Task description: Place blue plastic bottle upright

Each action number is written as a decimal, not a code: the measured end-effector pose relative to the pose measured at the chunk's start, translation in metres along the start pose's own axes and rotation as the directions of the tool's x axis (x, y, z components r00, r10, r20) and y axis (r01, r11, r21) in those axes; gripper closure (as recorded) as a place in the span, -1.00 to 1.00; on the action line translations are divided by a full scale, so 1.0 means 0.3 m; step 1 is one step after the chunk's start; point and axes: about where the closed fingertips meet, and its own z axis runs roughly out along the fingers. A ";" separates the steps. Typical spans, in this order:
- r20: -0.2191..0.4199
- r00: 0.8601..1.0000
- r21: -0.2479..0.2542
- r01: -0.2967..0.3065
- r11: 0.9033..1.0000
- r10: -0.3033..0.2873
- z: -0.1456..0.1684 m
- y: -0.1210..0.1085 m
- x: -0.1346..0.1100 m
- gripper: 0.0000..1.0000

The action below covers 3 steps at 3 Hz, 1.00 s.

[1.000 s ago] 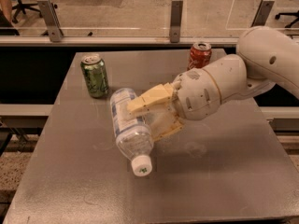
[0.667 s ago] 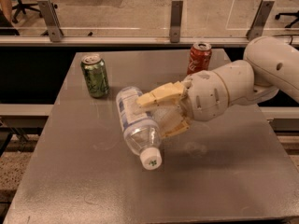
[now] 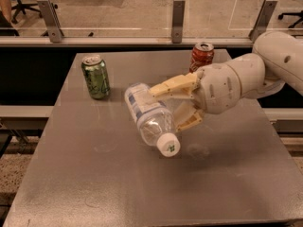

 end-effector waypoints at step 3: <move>-0.038 0.992 -0.017 -0.119 0.993 0.118 -0.135 -0.132 -0.025 1.00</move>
Offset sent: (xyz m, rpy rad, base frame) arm -0.0039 -0.0555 0.0372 -0.1224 0.1085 0.0759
